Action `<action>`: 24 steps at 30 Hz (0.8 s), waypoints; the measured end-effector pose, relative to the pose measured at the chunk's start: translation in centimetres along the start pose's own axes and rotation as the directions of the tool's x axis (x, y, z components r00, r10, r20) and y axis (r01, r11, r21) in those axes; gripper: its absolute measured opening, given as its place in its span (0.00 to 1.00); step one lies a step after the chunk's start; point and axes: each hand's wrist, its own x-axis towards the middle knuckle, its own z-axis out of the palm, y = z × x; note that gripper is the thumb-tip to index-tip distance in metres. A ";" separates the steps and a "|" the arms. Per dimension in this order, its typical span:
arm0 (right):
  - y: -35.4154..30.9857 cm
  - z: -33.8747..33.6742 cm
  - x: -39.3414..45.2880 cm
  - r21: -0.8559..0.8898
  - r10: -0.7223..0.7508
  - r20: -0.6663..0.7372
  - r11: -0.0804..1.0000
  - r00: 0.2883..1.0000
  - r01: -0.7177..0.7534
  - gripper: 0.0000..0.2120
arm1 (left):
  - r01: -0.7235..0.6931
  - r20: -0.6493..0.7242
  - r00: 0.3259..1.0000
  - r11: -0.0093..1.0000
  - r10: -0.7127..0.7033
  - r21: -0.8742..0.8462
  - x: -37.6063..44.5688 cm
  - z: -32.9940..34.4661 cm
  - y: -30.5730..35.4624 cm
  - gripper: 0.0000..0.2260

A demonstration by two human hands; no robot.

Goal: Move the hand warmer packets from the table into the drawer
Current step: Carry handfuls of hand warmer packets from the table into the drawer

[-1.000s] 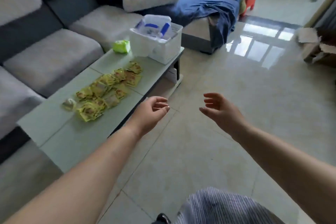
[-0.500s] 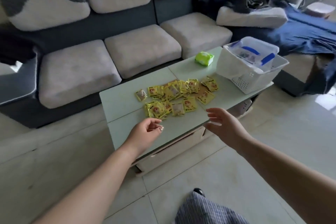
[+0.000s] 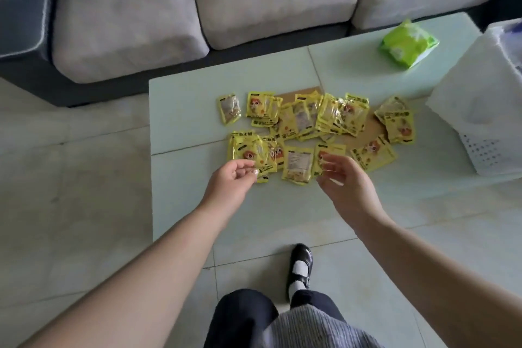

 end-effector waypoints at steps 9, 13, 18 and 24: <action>7.1 5.3 11.6 -0.107 0.233 0.067 0.968 0.970 -0.225 0.25 | 0.170 -0.238 0.955 0.984 -0.176 -0.045 12.1 4.3 -4.8 0.11; 10.2 8.3 14.8 -0.177 0.345 0.095 0.929 0.934 -0.325 0.30 | 0.220 -0.350 0.909 0.974 -0.227 -0.059 16.9 6.1 -7.2 0.24; 12.8 10.7 16.9 -0.292 0.301 0.015 0.913 0.953 -0.284 0.33 | 0.273 -0.455 0.863 0.961 -0.219 0.056 20.8 8.4 -9.6 0.33; 13.6 12.8 17.4 -0.549 0.107 0.044 0.833 0.993 -0.066 0.32 | 0.343 -0.541 0.822 0.914 -0.180 0.217 21.8 9.8 -10.4 0.39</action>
